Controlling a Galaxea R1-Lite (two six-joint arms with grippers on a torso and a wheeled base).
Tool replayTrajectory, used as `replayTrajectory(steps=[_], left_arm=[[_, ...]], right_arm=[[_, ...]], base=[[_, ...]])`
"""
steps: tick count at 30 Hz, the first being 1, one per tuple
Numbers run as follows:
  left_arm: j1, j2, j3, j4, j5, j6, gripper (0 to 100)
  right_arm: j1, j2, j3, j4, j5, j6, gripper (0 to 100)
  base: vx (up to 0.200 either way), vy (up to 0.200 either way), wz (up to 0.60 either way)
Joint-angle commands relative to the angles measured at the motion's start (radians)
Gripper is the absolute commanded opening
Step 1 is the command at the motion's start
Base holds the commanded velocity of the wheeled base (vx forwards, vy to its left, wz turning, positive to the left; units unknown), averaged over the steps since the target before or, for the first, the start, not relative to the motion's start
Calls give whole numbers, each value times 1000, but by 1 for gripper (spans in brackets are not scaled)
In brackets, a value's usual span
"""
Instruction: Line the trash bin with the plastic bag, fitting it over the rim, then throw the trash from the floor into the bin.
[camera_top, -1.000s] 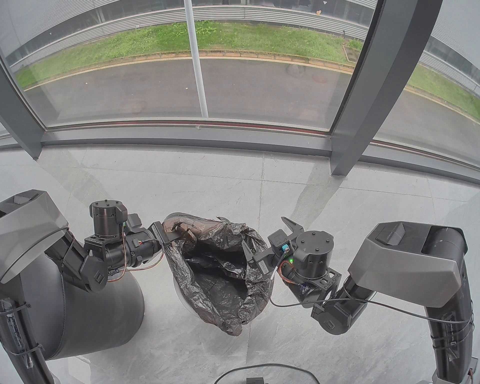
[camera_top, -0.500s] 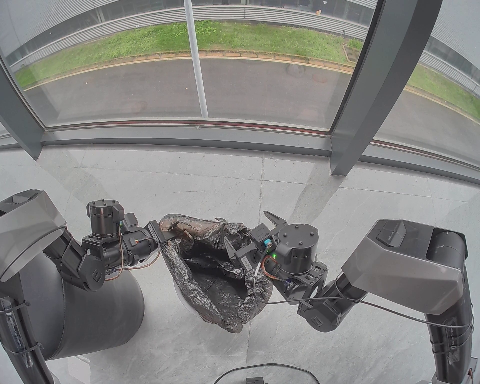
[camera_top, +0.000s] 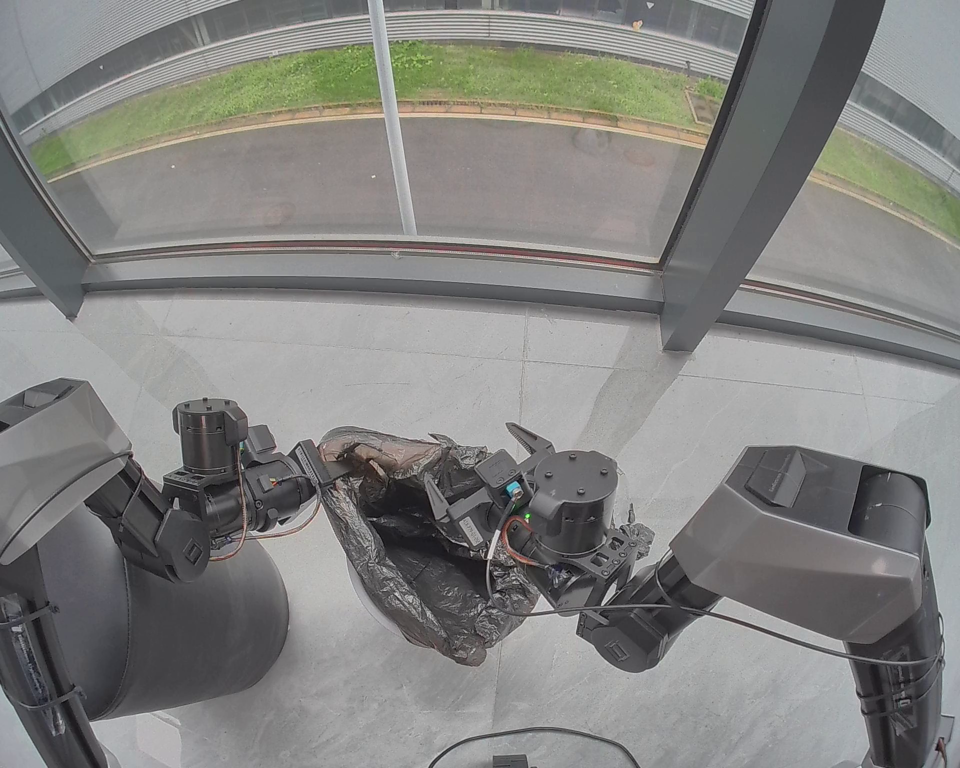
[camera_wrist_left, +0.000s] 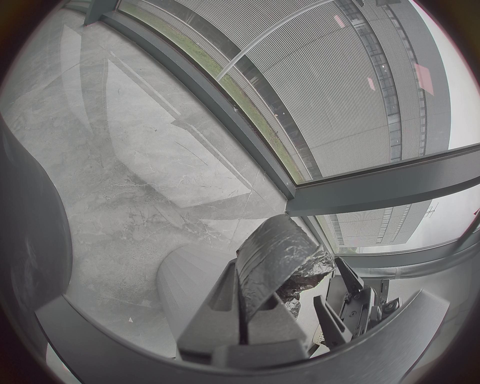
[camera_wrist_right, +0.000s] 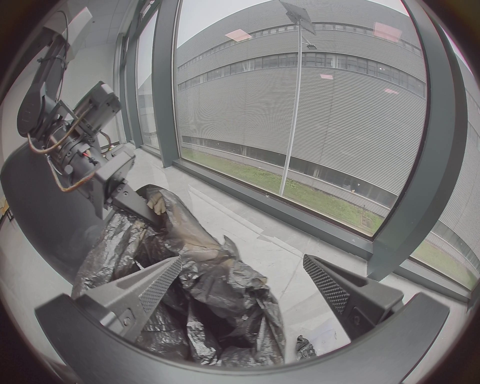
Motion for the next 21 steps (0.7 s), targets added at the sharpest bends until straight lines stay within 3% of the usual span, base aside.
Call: replayTrajectory(steps=[1,12,20,21], left_arm=[[1,-2,-1,0,-1,0,0],[-1,0,-2,0,1,0,0],[-4,-5,-2,1,2,0,0],[-4,-5,-2,1,2,1,100]], right_arm=[[9,12,-1,0,-1,-1,100],[17,33,-10,2,-1,-1,100],[4,138,-190,74,-1,-1,100],[3,148,-217,89,-1,-1,100]], base=[[0,0,0],[0,0,0],[0,0,0],[0,0,0]])
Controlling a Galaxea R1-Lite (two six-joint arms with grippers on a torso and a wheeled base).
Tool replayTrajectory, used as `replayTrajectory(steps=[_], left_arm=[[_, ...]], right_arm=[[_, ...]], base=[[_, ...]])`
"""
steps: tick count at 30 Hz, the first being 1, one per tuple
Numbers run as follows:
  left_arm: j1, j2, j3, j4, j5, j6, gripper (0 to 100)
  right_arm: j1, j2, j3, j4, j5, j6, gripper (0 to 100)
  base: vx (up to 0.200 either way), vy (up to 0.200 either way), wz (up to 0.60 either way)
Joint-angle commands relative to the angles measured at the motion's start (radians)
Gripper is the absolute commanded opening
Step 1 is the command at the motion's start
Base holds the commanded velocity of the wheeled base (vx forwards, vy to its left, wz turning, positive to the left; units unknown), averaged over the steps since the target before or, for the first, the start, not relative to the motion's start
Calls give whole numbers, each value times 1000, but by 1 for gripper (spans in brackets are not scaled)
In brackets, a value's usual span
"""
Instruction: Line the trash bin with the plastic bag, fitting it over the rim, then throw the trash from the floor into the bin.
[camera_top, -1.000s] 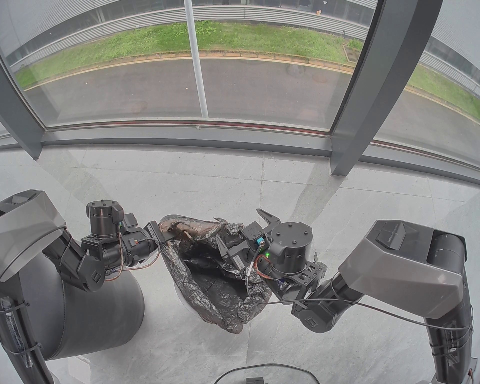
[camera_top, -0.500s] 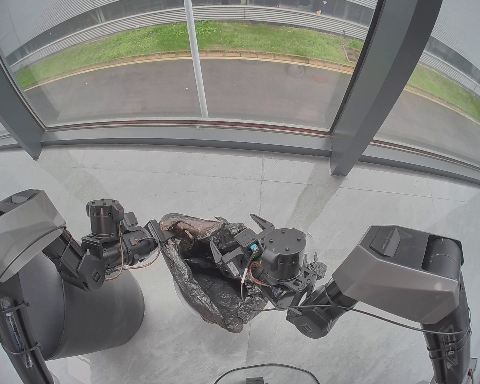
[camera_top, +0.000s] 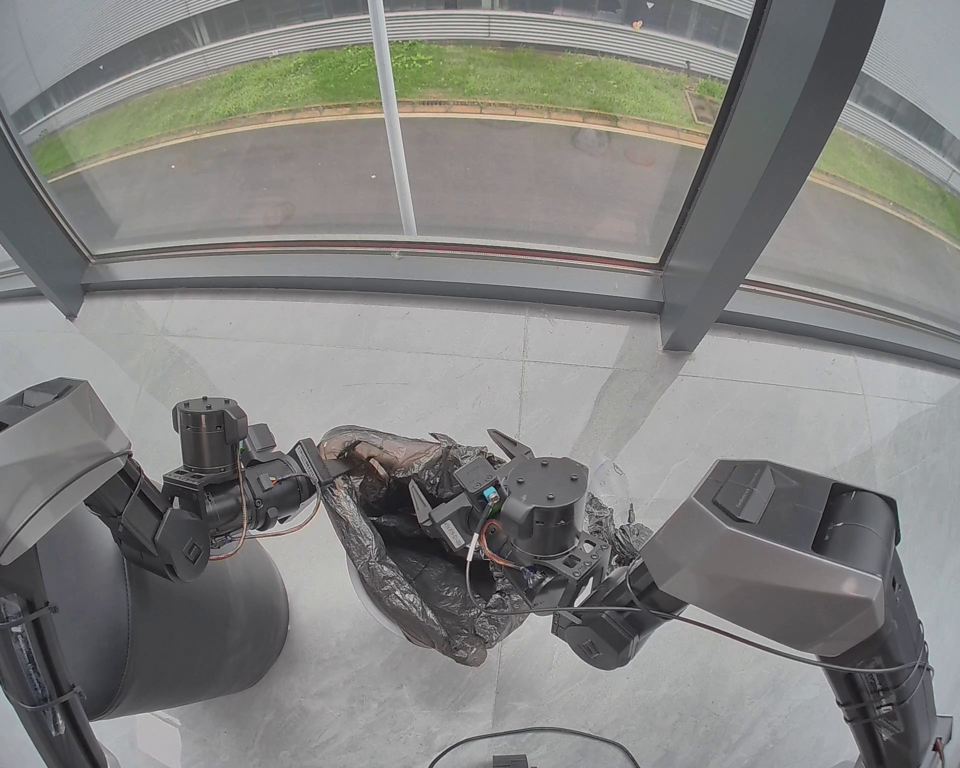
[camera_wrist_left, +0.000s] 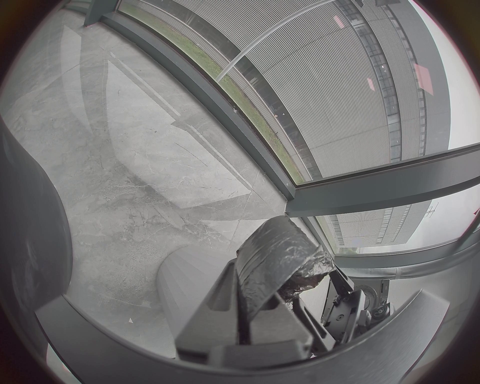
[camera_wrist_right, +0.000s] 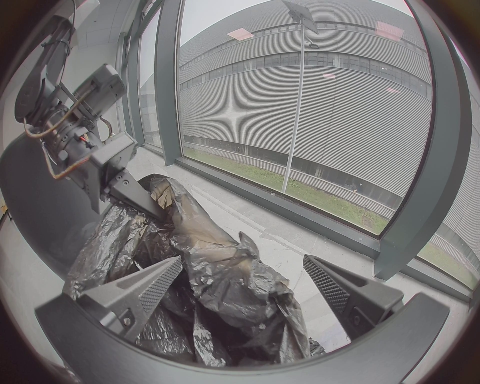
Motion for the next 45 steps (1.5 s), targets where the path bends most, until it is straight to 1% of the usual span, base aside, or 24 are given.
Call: replayTrajectory(steps=[1,2,3,7,17,20,24,25,29,35,37,45], left_arm=[[-4,-3,0,0,0,1,100],[-5,-3,1,0,0,1,100],[-5,-3,1,-1,0,1,100],[-5,-3,5,-4,0,1,100],[-5,-8,12,-9,2,1,100],[-5,-14,38,-13,2,15,100],[-5,-8,92,-32,2,84,100],[-5,-8,94,-32,2,85,100],[-4,3,136,-44,0,159,100],[-1,34,147,-41,-4,230,100],[-1,52,146,-41,-1,245,100],[4,92,133,-47,3,247,100]], right_arm=[[-8,75,-109,48,0,0,100],[-14,97,-178,82,-5,0,100],[-14,104,-204,96,-11,-2,100],[-22,120,-246,125,-14,-2,100],[-44,120,-269,137,-14,-3,100],[-65,120,-281,140,-15,-3,100],[-80,121,-281,140,-14,-5,100],[-82,120,-281,140,-14,-5,100],[-91,134,-292,142,-14,-5,100],[-93,152,-301,142,-14,-5,100],[-93,152,-304,140,-14,-5,100],[-94,153,-304,139,-14,-5,100]], base=[[0,0,0],[0,0,0],[0,0,0],[0,0,0],[0,0,0],[0,0,0],[0,0,0],[0,0,0],[0,0,0],[0,0,0],[0,0,0],[0,0,0]])
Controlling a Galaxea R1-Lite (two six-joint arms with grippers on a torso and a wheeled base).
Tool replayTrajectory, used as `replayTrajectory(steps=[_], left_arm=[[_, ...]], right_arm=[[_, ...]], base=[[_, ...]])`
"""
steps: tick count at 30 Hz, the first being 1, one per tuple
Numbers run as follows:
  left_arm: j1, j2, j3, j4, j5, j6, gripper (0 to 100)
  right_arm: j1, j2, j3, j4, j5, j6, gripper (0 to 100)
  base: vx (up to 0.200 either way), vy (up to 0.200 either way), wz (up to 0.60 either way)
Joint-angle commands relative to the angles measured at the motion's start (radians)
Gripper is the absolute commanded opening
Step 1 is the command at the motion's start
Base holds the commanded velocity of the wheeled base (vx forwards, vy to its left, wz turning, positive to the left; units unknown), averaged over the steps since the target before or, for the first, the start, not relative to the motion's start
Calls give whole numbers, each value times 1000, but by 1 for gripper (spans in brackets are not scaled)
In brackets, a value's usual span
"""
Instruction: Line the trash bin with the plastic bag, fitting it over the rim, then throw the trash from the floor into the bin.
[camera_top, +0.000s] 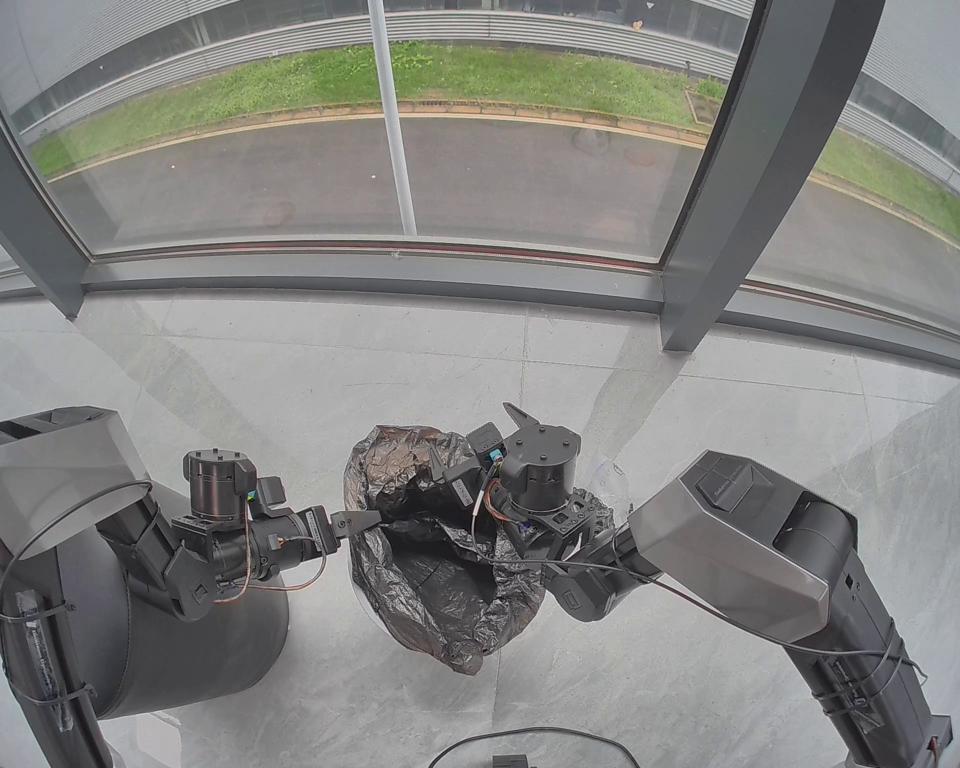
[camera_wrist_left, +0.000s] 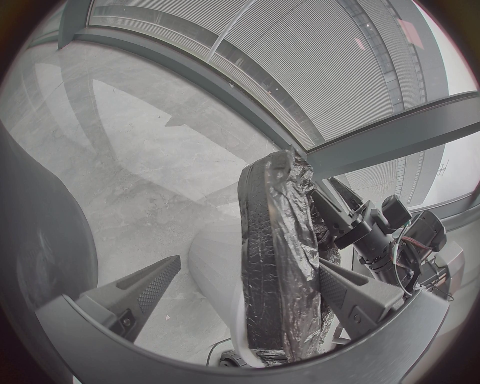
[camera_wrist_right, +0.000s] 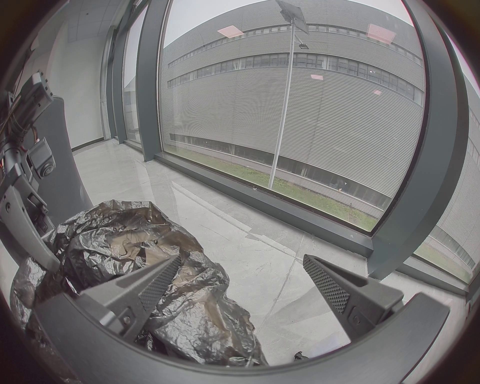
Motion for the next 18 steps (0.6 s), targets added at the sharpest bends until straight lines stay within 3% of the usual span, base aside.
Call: replayTrajectory(steps=[1,18], left_arm=[[5,28,-6,-1,2,-2,100],[85,5,32,-3,5,-4,100]], right_arm=[[1,6,0,1,-1,0,100],[-1,12,0,-2,-1,0,100]], base=[[0,0,0],[0,0,0]])
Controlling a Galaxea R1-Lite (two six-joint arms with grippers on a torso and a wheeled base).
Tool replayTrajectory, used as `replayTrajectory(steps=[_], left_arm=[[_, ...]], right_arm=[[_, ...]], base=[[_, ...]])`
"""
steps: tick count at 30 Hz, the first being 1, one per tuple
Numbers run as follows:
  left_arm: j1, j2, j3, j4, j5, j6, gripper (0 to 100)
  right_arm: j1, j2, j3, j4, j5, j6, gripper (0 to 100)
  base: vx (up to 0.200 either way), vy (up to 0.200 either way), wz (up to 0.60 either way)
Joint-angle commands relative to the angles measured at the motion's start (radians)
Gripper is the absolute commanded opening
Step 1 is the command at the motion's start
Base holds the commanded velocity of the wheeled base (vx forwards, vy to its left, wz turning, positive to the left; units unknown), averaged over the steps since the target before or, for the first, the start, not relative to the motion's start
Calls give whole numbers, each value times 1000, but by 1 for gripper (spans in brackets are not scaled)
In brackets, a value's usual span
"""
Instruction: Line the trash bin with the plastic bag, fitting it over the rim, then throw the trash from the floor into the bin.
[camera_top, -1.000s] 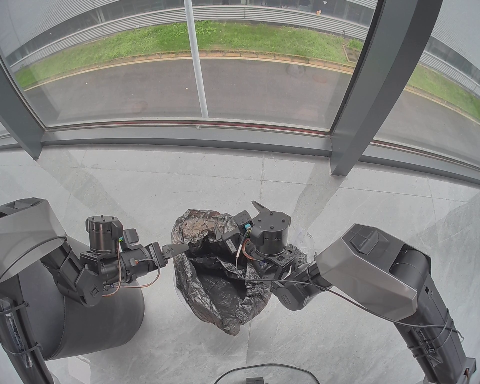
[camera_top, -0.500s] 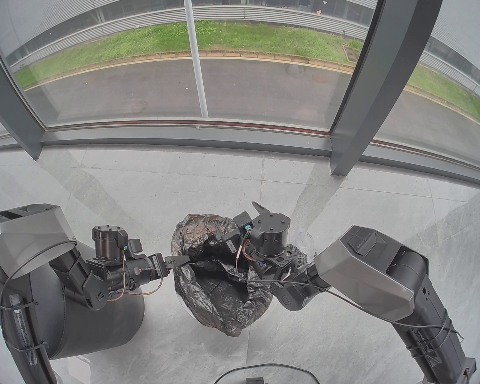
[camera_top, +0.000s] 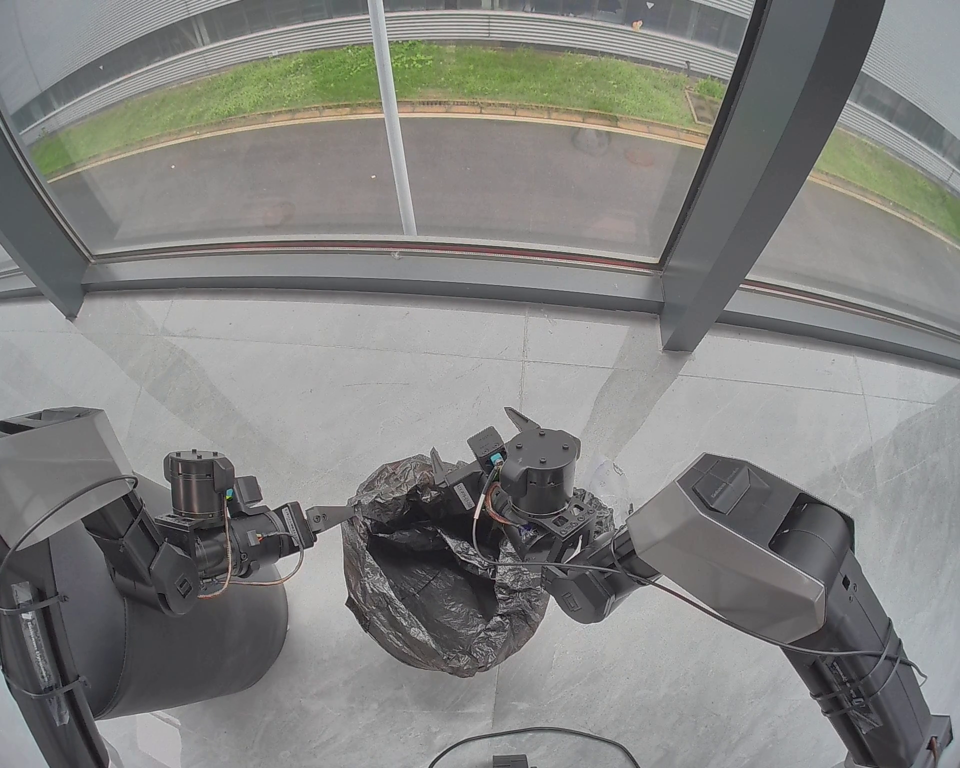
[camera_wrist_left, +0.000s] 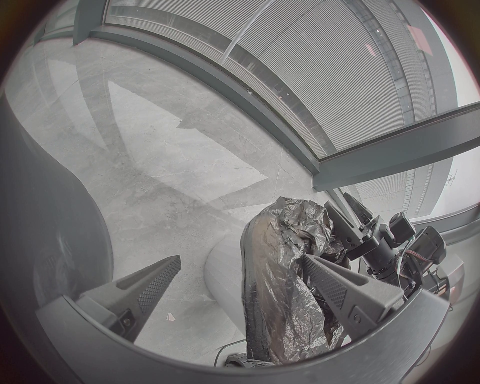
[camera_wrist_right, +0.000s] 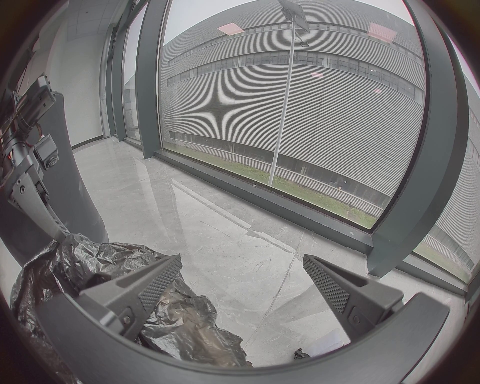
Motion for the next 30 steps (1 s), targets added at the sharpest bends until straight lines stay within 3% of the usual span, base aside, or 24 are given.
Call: replayTrajectory(steps=[1,13,24,30], left_arm=[[6,4,20,0,-1,3,100],[0,37,29,-44,-1,-14,100],[-25,-139,129,-52,-2,-84,100],[-91,-246,175,-52,-10,-162,100]], right_arm=[[1,3,0,-2,0,0,100],[-4,1,2,-6,0,0,100],[8,-62,31,-9,-21,0,100],[47,-144,71,3,-23,-3,100]], base=[[0,0,0],[0,0,0],[0,0,0],[0,0,0]])
